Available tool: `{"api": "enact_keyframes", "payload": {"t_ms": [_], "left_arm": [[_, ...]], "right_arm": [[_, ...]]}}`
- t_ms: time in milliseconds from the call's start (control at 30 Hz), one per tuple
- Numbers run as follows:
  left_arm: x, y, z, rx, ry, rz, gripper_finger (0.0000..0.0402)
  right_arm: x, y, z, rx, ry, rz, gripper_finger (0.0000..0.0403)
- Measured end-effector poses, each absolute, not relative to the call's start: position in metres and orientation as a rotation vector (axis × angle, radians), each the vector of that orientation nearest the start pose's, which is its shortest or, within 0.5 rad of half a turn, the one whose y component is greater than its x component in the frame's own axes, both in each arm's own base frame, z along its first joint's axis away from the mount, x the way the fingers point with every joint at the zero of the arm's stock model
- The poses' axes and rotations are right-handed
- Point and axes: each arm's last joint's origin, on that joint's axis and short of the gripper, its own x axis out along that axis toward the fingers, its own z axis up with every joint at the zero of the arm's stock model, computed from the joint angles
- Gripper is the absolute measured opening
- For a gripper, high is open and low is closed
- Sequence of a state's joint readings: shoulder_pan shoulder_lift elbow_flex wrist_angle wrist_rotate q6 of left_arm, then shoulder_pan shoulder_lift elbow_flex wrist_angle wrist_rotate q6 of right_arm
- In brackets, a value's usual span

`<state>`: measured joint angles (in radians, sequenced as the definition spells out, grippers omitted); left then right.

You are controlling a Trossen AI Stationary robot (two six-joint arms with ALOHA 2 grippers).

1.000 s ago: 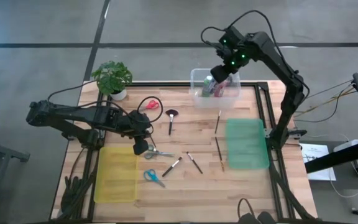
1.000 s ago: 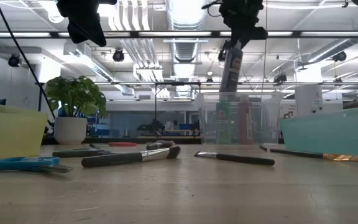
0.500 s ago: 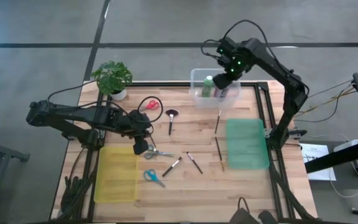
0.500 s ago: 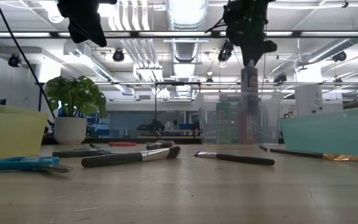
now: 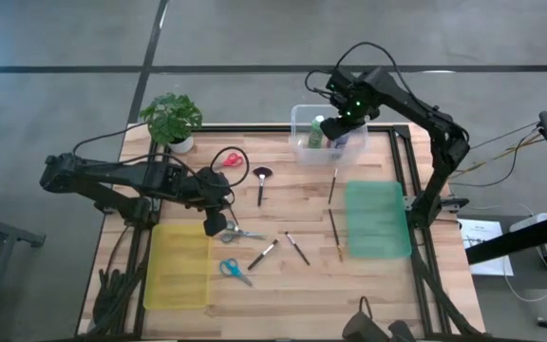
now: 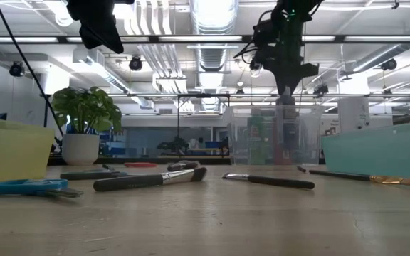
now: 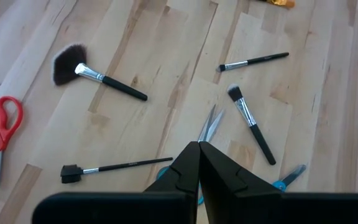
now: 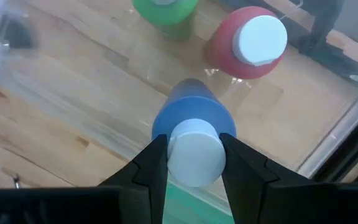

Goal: Pick & Place Paint Supplies
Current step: Put the blue paint bottle into the transparent bin

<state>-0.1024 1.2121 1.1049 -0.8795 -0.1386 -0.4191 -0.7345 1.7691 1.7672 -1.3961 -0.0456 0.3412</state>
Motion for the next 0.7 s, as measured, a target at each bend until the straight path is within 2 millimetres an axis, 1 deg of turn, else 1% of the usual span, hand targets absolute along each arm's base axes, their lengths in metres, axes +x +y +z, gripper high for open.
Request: {"api": "enact_keyframes", "payload": {"t_ms": [233,533,700], "left_arm": [[0.23,-0.02,0.304,-0.271,0.953,0.239,0.0018],[0.23,-0.02,0.304,-0.271,0.953,0.239,0.0018],[0.23,-0.02,0.304,-0.271,0.954,0.238,0.0018]], "right_arm": [[0.254,-0.227,0.321,0.87,1.165,-0.839,0.0115],[0.267,-0.241,0.302,0.913,1.211,-0.865,0.0115],[0.266,-0.249,0.299,0.94,1.198,-0.891,0.0115]]}}
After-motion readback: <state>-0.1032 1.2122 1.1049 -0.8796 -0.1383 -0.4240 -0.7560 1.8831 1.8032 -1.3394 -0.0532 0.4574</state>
